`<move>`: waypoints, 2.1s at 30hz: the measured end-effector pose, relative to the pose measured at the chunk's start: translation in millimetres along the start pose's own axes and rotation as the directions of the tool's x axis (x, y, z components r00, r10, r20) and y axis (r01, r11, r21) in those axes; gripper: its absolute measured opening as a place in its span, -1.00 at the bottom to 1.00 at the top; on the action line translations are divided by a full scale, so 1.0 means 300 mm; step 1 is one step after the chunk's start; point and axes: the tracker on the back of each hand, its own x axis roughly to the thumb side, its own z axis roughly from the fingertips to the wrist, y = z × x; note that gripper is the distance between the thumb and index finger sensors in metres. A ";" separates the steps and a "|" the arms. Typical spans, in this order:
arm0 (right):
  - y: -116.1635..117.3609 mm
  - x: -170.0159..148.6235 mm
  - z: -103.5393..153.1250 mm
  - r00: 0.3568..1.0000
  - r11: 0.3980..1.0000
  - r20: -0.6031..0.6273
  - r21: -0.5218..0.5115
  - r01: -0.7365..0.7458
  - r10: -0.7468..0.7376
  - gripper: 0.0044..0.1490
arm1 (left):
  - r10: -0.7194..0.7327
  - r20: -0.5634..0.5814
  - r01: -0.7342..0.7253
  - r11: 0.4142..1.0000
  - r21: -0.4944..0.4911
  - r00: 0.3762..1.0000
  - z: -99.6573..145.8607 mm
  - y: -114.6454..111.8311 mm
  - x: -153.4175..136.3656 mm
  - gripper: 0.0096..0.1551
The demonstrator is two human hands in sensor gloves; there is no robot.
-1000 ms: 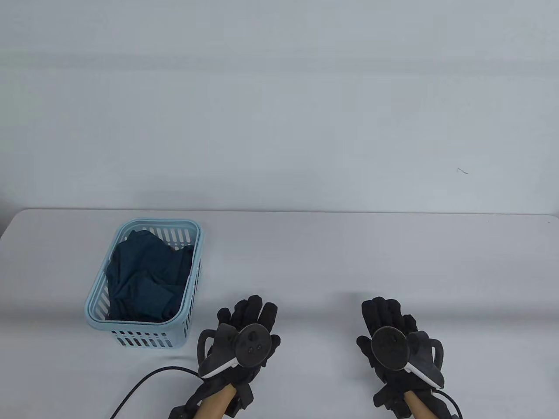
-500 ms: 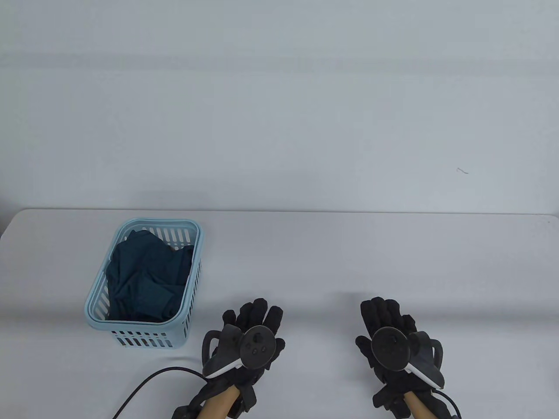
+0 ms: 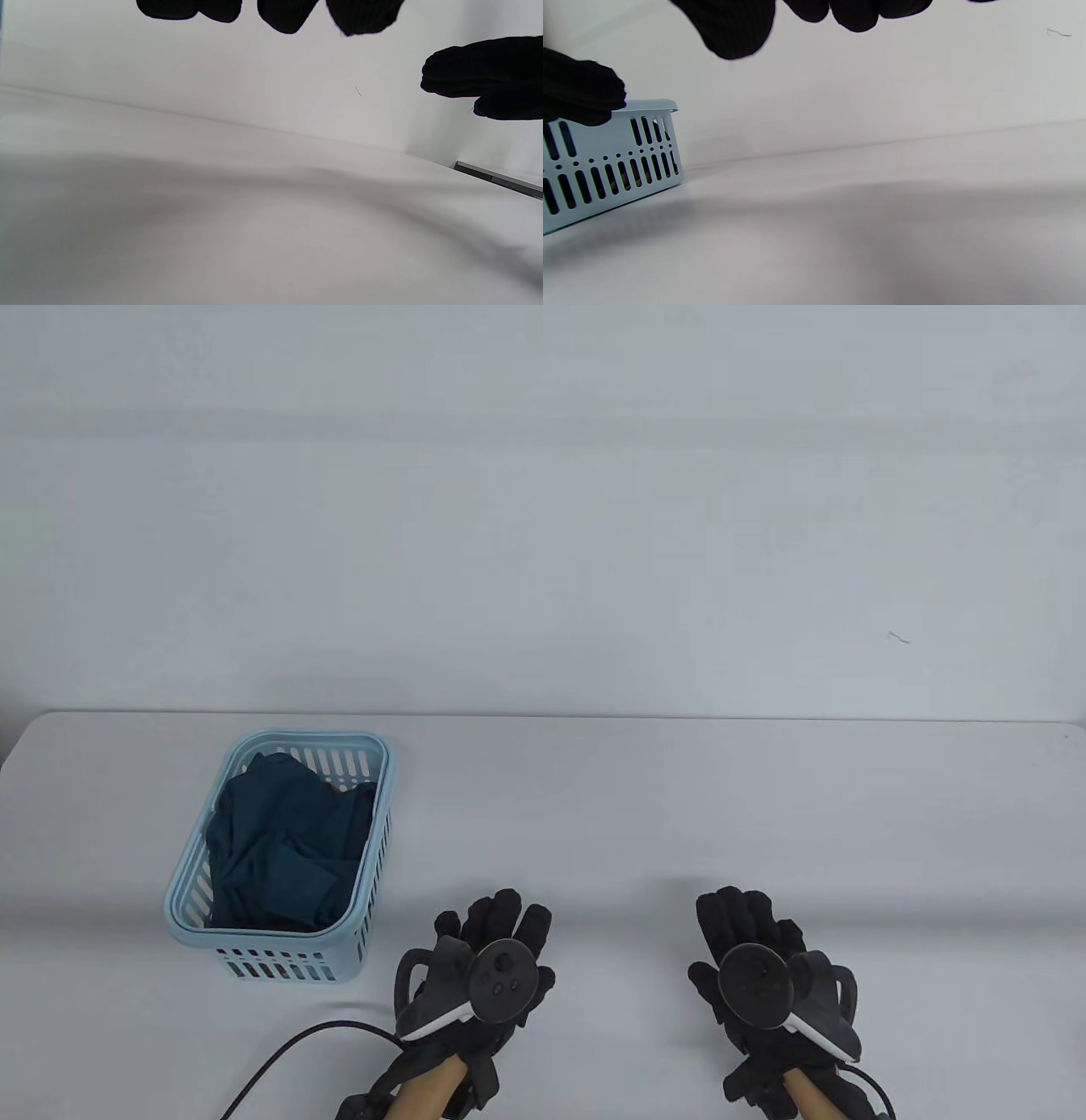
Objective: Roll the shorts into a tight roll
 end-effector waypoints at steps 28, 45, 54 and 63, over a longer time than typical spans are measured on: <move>0.012 0.030 0.021 0.999 0.999 0.029 0.039 0.021 -0.022 -0.07 | -0.020 -0.016 0.020 1.000 -0.012 1.000 -0.019 0.020 0.000 -0.21; 0.014 0.016 0.021 0.999 0.997 0.024 0.066 0.037 -0.039 -0.08 | -0.134 -0.429 0.142 0.990 -0.013 0.893 0.053 0.419 -0.431 -0.06; 0.025 0.003 0.019 0.999 0.995 -0.003 0.092 0.038 -0.038 -0.08 | -0.158 -0.598 0.111 0.987 -0.115 0.786 -0.010 0.472 -0.664 0.00; 0.015 0.014 0.019 0.994 0.988 -0.004 0.109 0.110 -0.110 -0.08 | -0.205 -0.661 0.087 0.974 -0.208 0.722 -0.117 0.455 -0.797 0.02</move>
